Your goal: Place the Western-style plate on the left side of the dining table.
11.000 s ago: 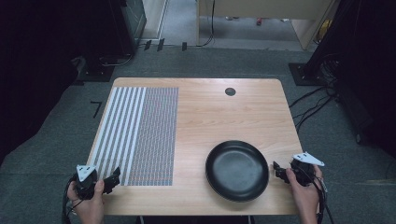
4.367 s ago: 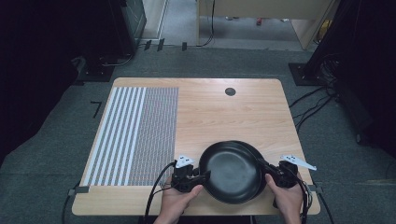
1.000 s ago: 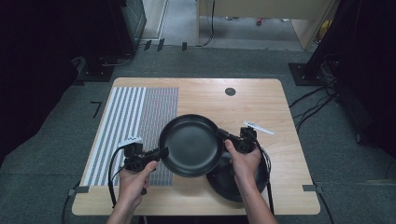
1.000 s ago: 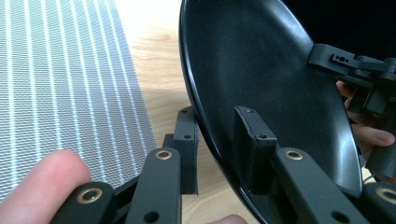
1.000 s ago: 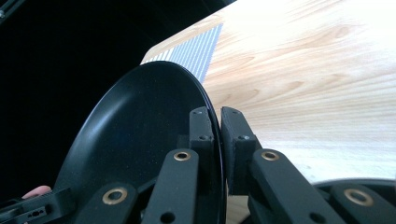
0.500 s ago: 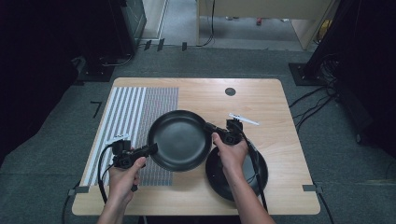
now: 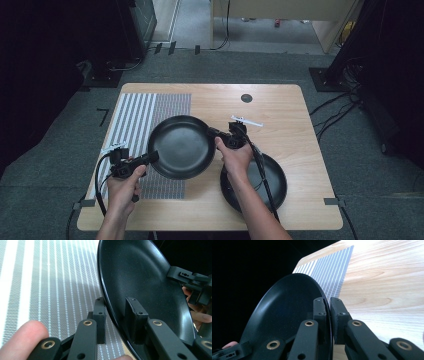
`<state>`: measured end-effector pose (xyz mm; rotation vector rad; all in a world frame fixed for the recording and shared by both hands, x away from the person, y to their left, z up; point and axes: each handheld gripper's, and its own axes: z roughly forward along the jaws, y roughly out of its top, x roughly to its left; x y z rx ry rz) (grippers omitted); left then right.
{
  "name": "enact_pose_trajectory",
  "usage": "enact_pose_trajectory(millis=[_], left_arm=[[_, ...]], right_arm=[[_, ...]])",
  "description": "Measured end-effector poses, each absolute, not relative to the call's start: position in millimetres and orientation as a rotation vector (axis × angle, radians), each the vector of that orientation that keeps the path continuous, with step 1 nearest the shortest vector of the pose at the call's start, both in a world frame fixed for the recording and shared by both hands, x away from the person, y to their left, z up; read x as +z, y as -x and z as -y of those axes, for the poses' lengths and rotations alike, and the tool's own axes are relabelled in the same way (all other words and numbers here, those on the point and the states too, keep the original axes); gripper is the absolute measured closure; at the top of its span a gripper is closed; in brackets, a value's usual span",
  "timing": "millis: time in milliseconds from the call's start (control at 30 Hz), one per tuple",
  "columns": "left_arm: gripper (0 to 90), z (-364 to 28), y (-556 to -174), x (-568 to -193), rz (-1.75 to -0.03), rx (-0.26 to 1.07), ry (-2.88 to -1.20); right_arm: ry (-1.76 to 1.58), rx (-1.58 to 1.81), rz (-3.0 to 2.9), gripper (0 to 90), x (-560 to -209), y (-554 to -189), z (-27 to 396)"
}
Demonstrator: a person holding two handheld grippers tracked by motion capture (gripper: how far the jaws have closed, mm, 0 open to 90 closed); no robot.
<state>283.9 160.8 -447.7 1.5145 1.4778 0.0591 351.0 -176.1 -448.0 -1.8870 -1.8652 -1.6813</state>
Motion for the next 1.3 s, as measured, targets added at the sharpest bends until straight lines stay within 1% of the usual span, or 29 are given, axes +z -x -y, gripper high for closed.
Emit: enact_pose_trajectory(millis=[300, 600, 1000, 1300], left_arm=[[72.4, -178, -288, -451, -1.52, 0.08, -1.486], [72.6, -198, -292, -458, -1.573, 0.094, -1.433], [72.5, -220, -300, -471, -1.639, 0.09, -1.376], [72.2, -235, -310, -485, -1.706, 0.084, -1.33]], right_arm=[[1.864, -1.665, 1.881, 83.7, -453, -365, 157], [1.814, -1.637, 1.946, 83.4, -453, -386, 129], [1.77, -1.58, 1.988, 83.2, -462, -412, 97], [1.736, -1.53, 2.043, 82.6, -474, -442, 71]])
